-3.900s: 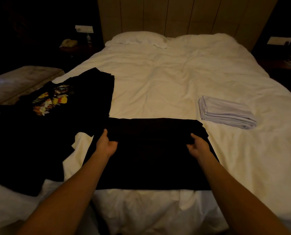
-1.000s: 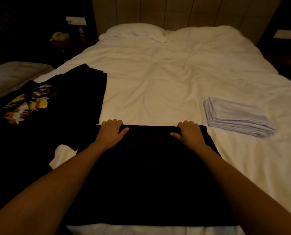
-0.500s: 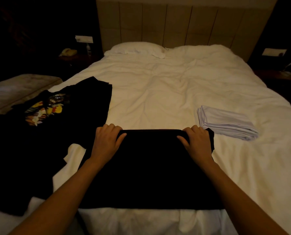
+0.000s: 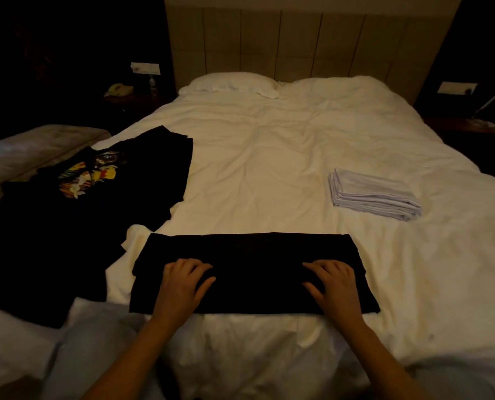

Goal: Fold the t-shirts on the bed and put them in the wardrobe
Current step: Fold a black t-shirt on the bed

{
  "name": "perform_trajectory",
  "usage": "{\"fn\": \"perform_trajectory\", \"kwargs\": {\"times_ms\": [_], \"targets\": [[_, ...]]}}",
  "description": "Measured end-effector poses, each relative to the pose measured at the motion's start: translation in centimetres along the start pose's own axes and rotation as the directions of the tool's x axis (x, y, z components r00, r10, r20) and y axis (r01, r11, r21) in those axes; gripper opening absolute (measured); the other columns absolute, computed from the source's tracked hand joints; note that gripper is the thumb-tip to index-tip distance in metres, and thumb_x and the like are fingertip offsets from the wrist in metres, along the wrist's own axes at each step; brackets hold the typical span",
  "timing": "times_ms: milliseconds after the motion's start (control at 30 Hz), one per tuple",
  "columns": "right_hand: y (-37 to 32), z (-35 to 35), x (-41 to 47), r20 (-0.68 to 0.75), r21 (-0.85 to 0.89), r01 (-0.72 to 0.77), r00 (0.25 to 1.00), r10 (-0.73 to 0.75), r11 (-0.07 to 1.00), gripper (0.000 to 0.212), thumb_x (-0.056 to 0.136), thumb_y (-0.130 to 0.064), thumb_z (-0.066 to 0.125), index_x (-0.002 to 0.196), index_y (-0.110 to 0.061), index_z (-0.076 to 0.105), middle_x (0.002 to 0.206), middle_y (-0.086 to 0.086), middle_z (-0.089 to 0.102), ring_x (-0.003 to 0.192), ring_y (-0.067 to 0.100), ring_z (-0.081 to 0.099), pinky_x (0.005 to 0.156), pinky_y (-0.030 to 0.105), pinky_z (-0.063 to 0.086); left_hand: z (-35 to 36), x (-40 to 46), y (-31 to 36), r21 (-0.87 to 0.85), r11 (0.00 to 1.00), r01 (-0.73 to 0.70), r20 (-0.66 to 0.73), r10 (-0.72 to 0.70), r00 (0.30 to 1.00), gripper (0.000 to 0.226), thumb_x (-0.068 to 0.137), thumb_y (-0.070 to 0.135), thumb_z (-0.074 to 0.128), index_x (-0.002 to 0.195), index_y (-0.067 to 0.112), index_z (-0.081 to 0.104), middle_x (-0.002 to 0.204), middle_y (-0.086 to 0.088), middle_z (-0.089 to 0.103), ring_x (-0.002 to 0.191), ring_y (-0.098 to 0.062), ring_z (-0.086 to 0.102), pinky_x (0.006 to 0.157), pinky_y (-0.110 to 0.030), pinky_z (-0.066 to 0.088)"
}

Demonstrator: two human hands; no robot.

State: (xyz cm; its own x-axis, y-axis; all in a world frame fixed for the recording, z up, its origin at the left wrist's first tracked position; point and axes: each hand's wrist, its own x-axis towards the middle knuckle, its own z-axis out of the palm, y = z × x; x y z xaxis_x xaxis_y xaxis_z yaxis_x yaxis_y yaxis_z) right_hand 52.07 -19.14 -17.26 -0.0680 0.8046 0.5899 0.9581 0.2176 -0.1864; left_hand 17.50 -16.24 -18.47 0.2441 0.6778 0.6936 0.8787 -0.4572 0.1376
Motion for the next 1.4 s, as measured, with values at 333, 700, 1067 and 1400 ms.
{"fn": "perform_trajectory", "kwargs": {"times_ms": [333,700,1067,1400], "targets": [[-0.9,-1.0,-1.9,-0.086,0.041,-0.005,0.996,0.009,0.999,0.036,0.089,-0.039,0.049,0.095,-0.021,0.08,0.088,-0.002,0.07,0.083,0.024,0.063,0.087,0.033,0.034,-0.8,-0.4,1.3,-0.007,0.989,-0.147,-0.052,0.147,0.988,0.057,0.105,0.047,0.029,0.095,0.021,0.079,0.091,0.005,0.071,0.089,-0.011,0.052,0.072,-0.026,0.034],[-0.6,-2.6,-4.7,0.081,0.005,0.0,0.997,-0.001,1.0,0.04,0.088,-0.047,0.047,0.093,-0.025,0.08,0.089,-0.006,0.071,0.081,0.019,0.066,0.081,0.026,0.032,-1.3,-3.0,2.2,-0.075,0.978,-0.196,-0.009,0.196,0.981,0.057,0.104,0.049,0.033,0.092,0.019,0.079,0.09,0.004,0.069,0.085,-0.01,0.052,0.07,-0.026,0.039],[-0.2,-5.2,-4.1,0.077,0.082,-0.429,0.903,0.424,0.899,0.033,0.095,-0.027,0.059,0.125,-0.014,0.066,0.099,0.012,0.068,0.092,0.03,0.062,0.073,0.033,0.047,0.7,1.5,8.8,-0.18,0.978,-0.106,0.218,0.145,0.965,0.043,0.098,0.047,0.038,0.108,0.021,0.072,0.103,0.005,0.065,0.094,-0.014,0.058,0.079,-0.03,0.044],[2.8,-5.7,-4.3,0.081,0.202,-0.703,0.706,0.704,0.682,0.035,0.086,-0.038,0.07,0.106,-0.011,0.06,0.096,0.01,0.064,0.093,0.033,0.059,0.076,0.041,0.048,7.0,10.1,18.8,-0.278,0.949,-0.146,0.454,0.264,0.851,0.044,0.099,0.043,0.046,0.133,0.018,0.058,0.132,-0.002,0.056,0.123,-0.02,0.048,0.103,-0.035,0.036]]}}
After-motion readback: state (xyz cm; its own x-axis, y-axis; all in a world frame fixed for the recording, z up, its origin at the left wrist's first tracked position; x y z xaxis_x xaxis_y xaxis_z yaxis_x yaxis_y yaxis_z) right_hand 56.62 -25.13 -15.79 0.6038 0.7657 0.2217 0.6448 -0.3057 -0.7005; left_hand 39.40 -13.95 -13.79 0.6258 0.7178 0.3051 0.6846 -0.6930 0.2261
